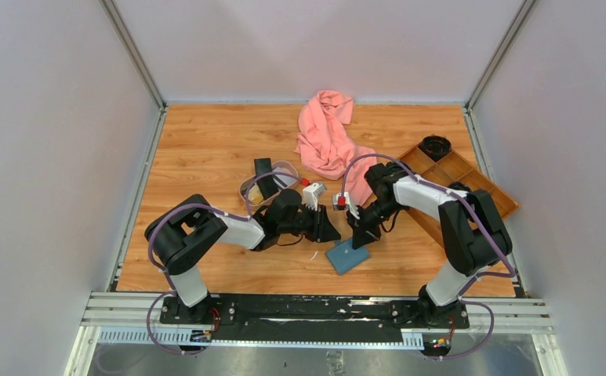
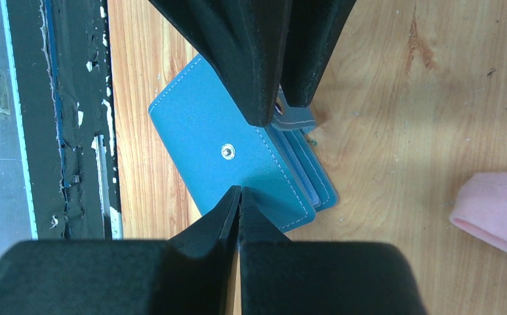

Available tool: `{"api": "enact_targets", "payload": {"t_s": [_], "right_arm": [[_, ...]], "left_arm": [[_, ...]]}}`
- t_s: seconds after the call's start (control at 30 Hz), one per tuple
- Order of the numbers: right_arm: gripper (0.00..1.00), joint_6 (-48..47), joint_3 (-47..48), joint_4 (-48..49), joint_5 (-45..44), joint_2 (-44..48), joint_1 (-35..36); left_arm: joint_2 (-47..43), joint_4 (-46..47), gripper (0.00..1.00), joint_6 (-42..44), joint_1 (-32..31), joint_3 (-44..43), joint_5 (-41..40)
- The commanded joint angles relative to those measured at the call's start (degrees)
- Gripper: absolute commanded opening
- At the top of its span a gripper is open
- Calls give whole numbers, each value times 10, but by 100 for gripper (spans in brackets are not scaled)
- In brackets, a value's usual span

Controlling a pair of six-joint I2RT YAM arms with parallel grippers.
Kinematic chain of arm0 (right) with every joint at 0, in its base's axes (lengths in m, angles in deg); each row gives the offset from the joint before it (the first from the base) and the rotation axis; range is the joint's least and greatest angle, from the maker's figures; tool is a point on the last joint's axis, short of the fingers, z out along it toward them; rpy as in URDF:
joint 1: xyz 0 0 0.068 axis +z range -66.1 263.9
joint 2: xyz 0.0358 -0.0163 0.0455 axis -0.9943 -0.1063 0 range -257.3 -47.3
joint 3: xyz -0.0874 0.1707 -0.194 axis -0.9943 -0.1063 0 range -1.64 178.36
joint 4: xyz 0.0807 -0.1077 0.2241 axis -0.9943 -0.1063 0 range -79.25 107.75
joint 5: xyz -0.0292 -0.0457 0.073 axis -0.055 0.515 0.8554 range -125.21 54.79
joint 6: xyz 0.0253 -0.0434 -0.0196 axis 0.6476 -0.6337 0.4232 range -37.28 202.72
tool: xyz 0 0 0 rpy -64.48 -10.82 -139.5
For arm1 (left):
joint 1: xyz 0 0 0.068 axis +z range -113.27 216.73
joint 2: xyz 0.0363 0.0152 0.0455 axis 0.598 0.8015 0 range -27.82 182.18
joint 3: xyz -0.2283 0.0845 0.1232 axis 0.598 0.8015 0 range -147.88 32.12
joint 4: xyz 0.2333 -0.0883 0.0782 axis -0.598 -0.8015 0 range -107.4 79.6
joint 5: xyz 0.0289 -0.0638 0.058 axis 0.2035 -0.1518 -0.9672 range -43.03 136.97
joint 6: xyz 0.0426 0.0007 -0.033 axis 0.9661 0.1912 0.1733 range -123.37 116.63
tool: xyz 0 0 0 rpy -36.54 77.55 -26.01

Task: Put the credit cards into the card holder
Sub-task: Close the card holder at the center of the board.

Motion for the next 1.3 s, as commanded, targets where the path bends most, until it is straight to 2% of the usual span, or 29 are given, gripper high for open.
{"api": "enact_targets", "payload": {"t_s": [0.0, 0.13, 0.27, 0.37, 0.63, 1.27], "right_arm": [[3, 4, 6, -19, -2, -6, 7], [3, 4, 6, -19, -2, -6, 7], [3, 4, 6, -20, -2, -6, 7], [3, 4, 7, -19, -2, -6, 7], [2, 42, 21, -24, 19, -16, 7], [0, 123, 49, -31, -1, -81, 7]], "left_arm": [[-15, 13, 24, -2, 3, 6, 4], [-10, 13, 14, -1, 3, 4, 7], [-2, 13, 12, 3, 3, 4, 8], [2, 13, 0, 8, 3, 4, 13], [-22, 13, 0, 25, -5, 10, 30], [-8, 14, 0, 32, -58, 9, -23]]}}
